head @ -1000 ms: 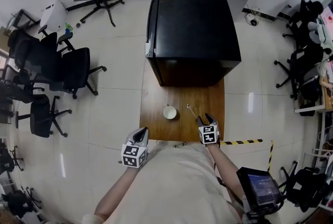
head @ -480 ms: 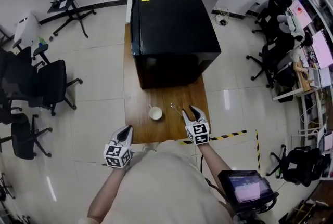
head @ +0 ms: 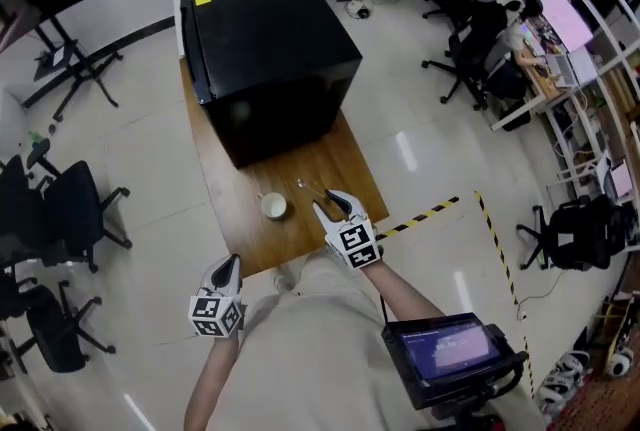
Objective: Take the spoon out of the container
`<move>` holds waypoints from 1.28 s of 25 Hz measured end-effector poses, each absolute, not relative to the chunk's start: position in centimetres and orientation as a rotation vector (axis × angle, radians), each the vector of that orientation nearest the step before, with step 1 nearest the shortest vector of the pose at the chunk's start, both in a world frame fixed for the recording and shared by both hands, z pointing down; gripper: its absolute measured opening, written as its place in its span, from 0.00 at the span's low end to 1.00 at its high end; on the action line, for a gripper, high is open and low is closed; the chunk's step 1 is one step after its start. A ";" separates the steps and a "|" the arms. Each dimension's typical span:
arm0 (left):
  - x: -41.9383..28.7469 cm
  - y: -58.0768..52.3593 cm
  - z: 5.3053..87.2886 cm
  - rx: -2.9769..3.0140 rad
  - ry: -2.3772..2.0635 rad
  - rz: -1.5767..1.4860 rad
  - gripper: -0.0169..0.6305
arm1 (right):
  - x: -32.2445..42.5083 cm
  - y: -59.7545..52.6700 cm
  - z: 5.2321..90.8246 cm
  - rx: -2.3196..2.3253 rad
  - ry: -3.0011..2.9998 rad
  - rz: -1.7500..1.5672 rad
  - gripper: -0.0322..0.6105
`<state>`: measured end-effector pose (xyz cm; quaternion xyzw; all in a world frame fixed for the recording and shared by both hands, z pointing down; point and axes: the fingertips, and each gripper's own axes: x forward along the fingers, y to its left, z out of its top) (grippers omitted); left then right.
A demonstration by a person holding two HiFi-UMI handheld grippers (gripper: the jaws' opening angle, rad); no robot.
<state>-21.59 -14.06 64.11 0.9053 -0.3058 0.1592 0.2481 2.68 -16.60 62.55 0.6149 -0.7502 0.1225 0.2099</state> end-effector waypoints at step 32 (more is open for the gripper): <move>-5.8 8.8 61.2 2.546 -0.902 0.528 0.03 | 19.1 7.5 59.1 1.877 -2.228 0.366 0.22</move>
